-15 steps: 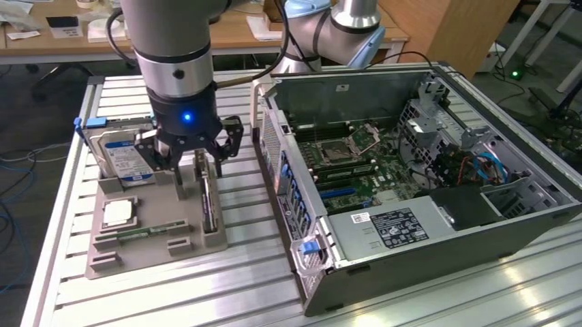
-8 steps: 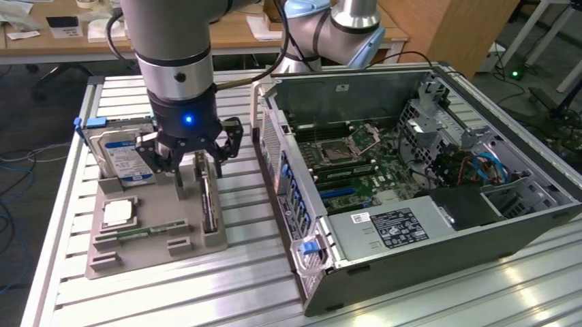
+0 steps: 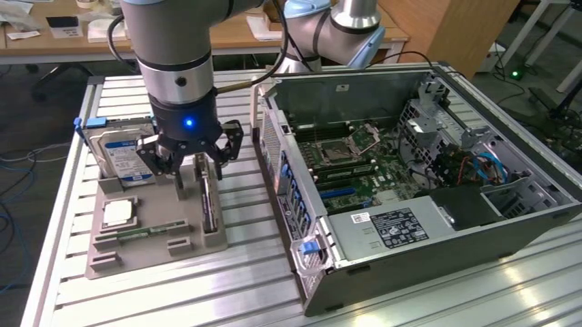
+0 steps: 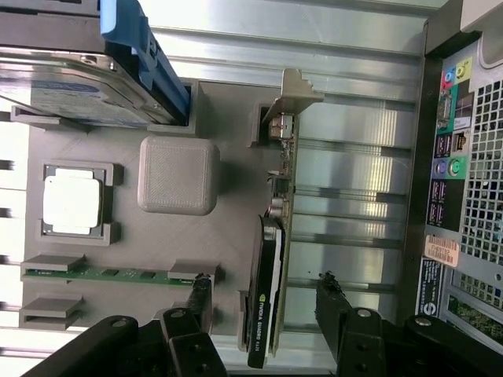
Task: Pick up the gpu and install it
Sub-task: 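Pick up the gpu and move the gpu toward the slot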
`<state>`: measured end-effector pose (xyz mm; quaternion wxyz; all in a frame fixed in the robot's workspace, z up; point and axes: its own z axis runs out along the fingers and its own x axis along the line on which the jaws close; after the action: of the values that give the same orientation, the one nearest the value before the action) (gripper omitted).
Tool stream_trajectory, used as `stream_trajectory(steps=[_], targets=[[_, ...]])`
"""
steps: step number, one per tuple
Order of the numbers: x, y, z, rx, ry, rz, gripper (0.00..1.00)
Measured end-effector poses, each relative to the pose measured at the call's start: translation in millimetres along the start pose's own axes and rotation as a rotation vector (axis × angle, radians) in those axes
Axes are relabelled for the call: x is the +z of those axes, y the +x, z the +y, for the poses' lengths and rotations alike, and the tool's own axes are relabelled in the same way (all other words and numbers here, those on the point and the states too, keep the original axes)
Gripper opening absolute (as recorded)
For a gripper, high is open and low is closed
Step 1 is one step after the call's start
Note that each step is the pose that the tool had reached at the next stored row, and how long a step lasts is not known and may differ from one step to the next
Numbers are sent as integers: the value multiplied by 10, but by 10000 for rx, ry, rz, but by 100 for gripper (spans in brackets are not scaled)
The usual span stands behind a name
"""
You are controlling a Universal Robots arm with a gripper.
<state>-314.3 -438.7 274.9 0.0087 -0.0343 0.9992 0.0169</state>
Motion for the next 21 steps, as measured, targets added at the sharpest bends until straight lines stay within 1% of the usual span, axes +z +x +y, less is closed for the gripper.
stream_trajectory(steps=[5, 14, 16, 18, 21], targets=[[27, 1, -1, 0, 0, 0, 65], [181, 3, -6, 13, 4, 0, 65], [216, 4, -7, 220, 12, -7, 65], [238, 4, -8, 555, 20, -18, 65], [239, 5, -8, 615, 23, -18, 65]])
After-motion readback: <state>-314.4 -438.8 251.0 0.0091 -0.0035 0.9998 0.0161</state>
